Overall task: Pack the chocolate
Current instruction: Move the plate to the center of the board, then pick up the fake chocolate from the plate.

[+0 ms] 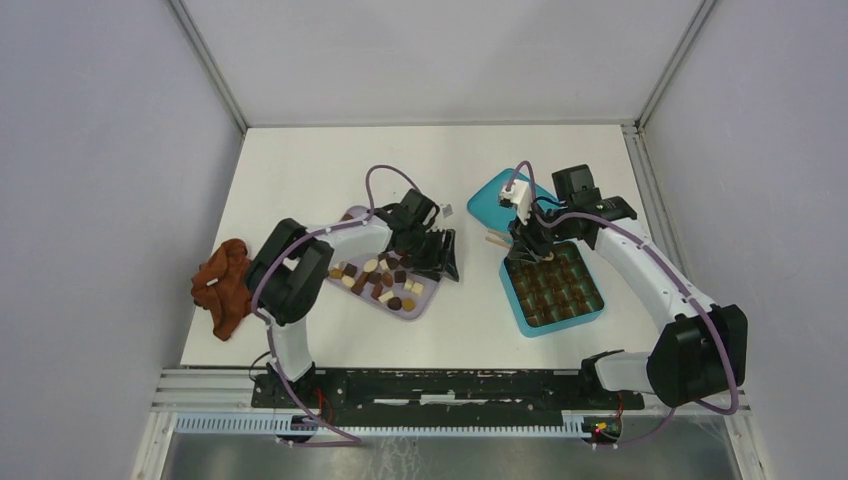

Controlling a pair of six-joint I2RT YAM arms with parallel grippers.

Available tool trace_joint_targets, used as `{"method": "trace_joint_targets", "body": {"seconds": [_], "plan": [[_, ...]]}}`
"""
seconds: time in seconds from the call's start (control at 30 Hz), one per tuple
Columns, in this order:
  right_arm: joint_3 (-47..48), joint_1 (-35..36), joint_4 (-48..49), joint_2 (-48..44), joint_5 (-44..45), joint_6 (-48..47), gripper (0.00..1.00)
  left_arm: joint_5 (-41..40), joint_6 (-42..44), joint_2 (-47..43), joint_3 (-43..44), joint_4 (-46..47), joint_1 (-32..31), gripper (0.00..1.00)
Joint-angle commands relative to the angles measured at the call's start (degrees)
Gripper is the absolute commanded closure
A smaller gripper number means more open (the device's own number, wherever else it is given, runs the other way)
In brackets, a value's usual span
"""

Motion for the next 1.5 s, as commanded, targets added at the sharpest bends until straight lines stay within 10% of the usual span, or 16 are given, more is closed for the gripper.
{"method": "trace_joint_targets", "body": {"seconds": [0.0,0.5,0.83,1.47], "plan": [[3.42,-1.33,0.17,-0.58,1.5,0.41,0.63,3.99,-6.52,2.53,4.99,7.83,-3.21,0.37],[11.56,-1.47,-4.3,3.43,3.09,-2.8,0.63,-27.82,-3.59,-31.61,-6.94,-5.93,-3.2,0.34],[6.93,17.53,-3.29,7.29,15.26,-5.23,0.63,-52.94,-7.05,-60.28,-9.05,-14.19,-3.18,0.16],[8.58,34.06,2.43,24.05,31.37,1.91,0.61,-60.86,-11.59,-77.35,-8.99,-18.26,-3.19,0.16]]}}
